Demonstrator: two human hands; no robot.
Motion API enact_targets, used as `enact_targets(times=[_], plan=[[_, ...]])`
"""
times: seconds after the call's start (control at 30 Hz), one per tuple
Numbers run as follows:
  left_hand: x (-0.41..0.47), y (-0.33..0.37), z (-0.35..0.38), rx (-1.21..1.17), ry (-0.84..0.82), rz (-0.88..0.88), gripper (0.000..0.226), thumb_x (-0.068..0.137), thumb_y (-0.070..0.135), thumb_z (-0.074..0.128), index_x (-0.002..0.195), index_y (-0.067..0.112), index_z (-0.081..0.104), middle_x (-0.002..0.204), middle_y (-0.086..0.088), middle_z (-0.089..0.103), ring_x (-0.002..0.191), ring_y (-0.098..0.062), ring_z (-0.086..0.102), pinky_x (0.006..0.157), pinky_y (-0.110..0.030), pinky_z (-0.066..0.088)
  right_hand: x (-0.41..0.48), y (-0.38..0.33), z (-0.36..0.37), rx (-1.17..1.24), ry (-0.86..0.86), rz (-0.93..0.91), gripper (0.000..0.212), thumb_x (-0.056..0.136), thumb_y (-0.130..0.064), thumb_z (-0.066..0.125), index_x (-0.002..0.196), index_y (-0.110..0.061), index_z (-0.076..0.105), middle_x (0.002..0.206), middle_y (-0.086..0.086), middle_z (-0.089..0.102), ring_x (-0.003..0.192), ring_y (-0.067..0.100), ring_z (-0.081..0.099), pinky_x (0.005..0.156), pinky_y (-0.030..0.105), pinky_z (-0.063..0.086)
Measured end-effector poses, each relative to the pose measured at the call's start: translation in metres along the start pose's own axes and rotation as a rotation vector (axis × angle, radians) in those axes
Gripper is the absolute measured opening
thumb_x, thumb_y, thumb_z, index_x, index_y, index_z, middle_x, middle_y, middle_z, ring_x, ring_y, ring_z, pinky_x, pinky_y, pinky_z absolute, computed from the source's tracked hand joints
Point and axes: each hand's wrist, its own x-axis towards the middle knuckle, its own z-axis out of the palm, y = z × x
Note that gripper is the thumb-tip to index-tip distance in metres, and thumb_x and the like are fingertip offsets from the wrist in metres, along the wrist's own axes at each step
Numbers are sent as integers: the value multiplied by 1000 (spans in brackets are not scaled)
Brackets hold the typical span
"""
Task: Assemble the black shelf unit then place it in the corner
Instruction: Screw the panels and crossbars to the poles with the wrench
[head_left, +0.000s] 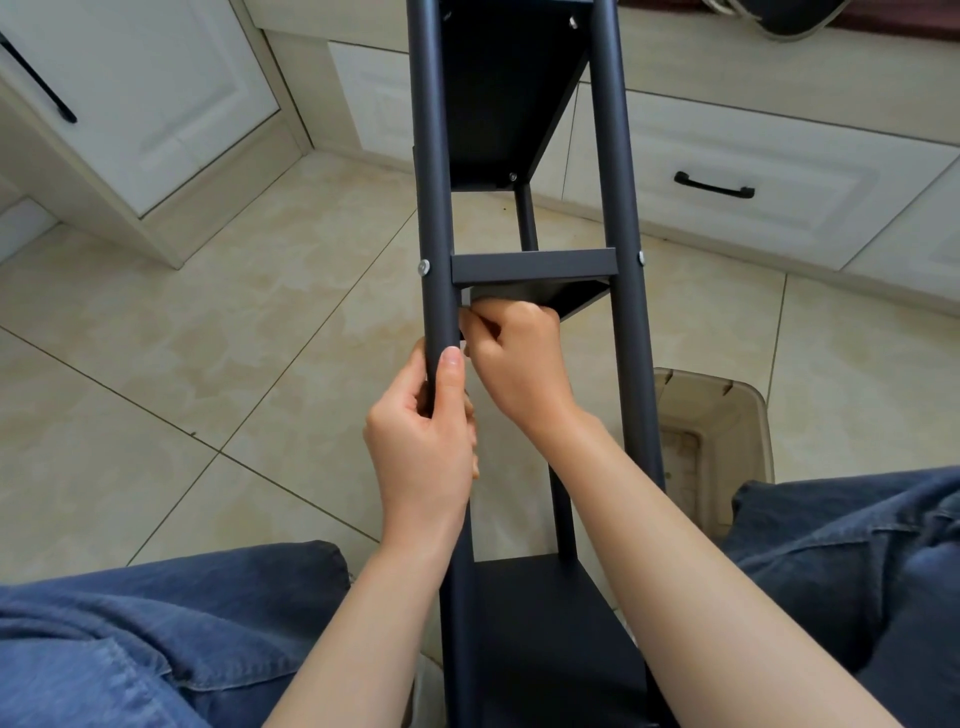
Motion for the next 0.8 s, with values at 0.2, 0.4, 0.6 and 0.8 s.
enact_targets(times=[0.2,0.4,0.6,0.8], plan=[[-1,-1,0,37,1,27,23,105,32,53,100,20,71,54,4,48,46,-19,48,38,-29,39,-4,-8,-9,44,1,91,42,88,-5,60,49,-19,52,41,-11,44,48,4,47,48,9,30],[-2,0,-1,53,1,32,23,105,33,53,93,24,70,55,6,47,50,-21,48,40,-33,41,-2,-22,-16,47,56,113,35,87,-11,60,56,3,60,52,15,53,57,28,50,57,38,44],[-1,-1,-1,26,4,13,22,105,33,53,100,24,72,54,8,46,49,-17,47,40,-29,39,-2,-25,-18,11,23,114,39,88,-12,61,51,-5,55,47,6,49,47,12,41,50,28,41],[0,-1,-1,26,18,9,22,105,32,54,103,23,73,53,9,45,49,-17,48,40,-29,39,-3,-18,-13,-7,3,88,53,91,-8,61,46,-28,43,43,-11,42,44,6,45,47,11,32]])
